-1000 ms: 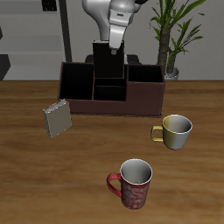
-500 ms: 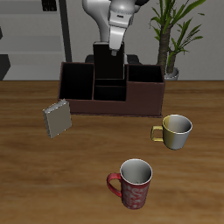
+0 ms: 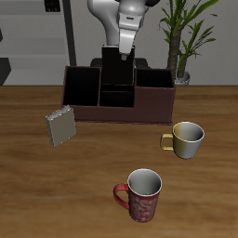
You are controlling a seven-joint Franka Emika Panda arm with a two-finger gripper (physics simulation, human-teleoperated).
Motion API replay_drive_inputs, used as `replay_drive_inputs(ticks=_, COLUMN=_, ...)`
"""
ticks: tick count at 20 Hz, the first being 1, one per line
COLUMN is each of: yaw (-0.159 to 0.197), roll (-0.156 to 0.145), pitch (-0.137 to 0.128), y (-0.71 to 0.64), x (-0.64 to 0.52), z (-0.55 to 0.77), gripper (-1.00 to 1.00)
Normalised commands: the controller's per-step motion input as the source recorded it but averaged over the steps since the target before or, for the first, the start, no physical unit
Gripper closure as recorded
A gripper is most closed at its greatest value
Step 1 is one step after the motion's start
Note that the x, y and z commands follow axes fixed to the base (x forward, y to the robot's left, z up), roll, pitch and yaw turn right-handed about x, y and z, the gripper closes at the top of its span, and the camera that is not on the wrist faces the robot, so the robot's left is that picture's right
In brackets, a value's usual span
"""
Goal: Place the black book into the back desk caddy's front compartment
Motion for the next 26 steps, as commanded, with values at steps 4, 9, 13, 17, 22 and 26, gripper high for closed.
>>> replay_drive_inputs(ticks=4, yaw=-0.010, roll=0.003, pitch=0.008, y=0.00, x=0.03, z=-0.05, gripper=1.00)
replay_drive_inputs(ticks=9, yaw=-0.002, roll=0.001, pitch=0.014, y=-0.05, x=-0.06, z=-0.07, gripper=1.00)
replay_drive_inputs(ticks=13, yaw=-0.006, roll=0.007, pitch=-0.001, y=0.00, x=-0.06, z=-0.03, gripper=1.00)
replay_drive_inputs(ticks=17, yaw=-0.014, roll=-0.006, pitch=-0.005, y=-0.02, x=-0.02, z=-0.04, gripper=1.00)
replay_drive_inputs(ticks=22, yaw=-0.014, roll=-0.012, pitch=0.004, y=-0.04, x=0.02, z=-0.08, gripper=1.00)
replay_drive_inputs(ticks=26, yaw=0.004, roll=0.010, pitch=0.021, y=-0.01, x=-0.05, z=-0.14, gripper=1.00)
